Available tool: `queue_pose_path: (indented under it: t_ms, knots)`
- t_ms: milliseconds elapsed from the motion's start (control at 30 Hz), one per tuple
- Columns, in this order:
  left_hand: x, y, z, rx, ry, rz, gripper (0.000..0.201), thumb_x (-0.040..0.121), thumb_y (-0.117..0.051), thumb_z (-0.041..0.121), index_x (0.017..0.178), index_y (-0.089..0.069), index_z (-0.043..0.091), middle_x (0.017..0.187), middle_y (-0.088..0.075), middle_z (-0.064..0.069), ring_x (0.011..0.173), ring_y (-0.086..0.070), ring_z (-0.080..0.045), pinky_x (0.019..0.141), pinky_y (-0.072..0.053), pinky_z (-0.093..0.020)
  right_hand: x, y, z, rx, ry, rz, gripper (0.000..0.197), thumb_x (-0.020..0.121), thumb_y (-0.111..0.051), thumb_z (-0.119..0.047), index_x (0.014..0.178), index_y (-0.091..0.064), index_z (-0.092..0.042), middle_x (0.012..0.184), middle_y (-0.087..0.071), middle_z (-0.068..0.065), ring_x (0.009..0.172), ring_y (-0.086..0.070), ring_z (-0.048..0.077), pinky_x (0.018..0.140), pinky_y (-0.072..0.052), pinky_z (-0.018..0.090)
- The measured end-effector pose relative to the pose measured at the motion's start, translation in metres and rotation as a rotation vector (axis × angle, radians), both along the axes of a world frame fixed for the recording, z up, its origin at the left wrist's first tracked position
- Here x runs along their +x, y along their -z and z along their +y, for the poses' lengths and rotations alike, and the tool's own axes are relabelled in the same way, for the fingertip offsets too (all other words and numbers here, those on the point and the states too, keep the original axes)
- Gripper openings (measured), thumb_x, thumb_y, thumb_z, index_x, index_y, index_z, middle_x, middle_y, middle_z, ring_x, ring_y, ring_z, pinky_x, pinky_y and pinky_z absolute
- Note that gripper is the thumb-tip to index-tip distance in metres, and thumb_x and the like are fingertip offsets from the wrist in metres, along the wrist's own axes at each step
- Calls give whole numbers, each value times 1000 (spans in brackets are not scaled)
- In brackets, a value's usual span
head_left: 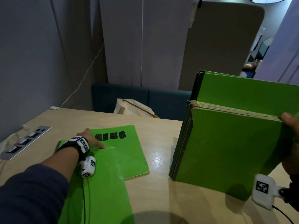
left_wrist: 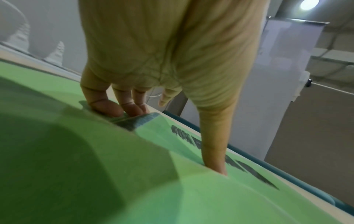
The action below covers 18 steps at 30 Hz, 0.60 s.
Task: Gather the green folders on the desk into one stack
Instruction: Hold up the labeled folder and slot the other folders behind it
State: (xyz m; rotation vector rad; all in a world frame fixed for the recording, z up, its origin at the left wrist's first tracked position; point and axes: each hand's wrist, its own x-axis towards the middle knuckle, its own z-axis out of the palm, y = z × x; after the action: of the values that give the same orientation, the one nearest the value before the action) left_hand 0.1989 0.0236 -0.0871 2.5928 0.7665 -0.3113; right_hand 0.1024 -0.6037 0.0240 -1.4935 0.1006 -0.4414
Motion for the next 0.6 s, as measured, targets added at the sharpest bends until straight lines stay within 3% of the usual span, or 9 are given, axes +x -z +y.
queue_pose_path:
  t_ms: [67, 167, 333, 400, 500, 533, 600]
  knots:
    - [2, 2, 2, -26, -6, 6, 134, 43, -100, 49, 151, -30, 11, 146, -50, -18, 126, -55, -41, 100, -52, -52, -10, -3, -7, -17, -24, -11, 75, 82, -67, -74, 135, -66, -20, 129, -69, 23, 110, -70, 47, 84, -56, 67]
    - [3, 2, 3, -36, -13, 0, 134, 45, -100, 47, 153, -30, 9, 148, -49, -19, 127, -54, -41, 102, -51, -51, -21, -4, -12, 29, 14, -36, 76, 83, -68, -72, 136, -64, -17, 130, -68, 23, 111, -70, 46, 83, -57, 63]
    - [9, 1, 6, -37, 0, 46, 135, 46, -98, 52, 154, -32, 6, 151, -47, -19, 131, -52, -40, 106, -49, -51, -25, -11, 0, 44, -20, -82, 81, 82, -72, -67, 139, -60, -9, 134, -64, 26, 116, -67, 48, 96, -49, 70]
    - [12, 3, 9, -48, 19, 77, 141, 35, -96, 62, 149, -39, 4, 145, -53, -19, 126, -56, -38, 103, -51, -49, -23, -12, -1, 40, 10, -91, 83, 82, -72, -66, 137, -59, -6, 133, -64, 28, 116, -66, 49, 96, -48, 71]
    - [28, 20, 27, -68, -29, 52, 147, 6, -86, 73, 130, -56, 0, 120, -67, -19, 104, -65, -36, 92, -57, -46, -24, -13, 2, 33, 32, -90, 82, 81, -73, -66, 135, -61, -5, 132, -64, 30, 116, -66, 50, 98, -47, 74]
    - [32, 24, 31, -67, -38, 44, 147, 4, -86, 73, 128, -56, 0, 118, -67, -18, 101, -66, -36, 90, -57, -46, -25, -14, 2, 39, 48, -95, 81, 81, -73, -66, 134, -62, -6, 132, -64, 30, 116, -65, 51, 98, -47, 74]
    - [32, 17, 25, -71, -30, 54, 141, 18, -90, 69, 136, -52, 0, 125, -65, -19, 107, -65, -37, 93, -56, -47, -26, -15, 4, 45, 38, -114, 80, 81, -73, -66, 134, -63, -7, 132, -64, 29, 117, -65, 50, 99, -47, 72]
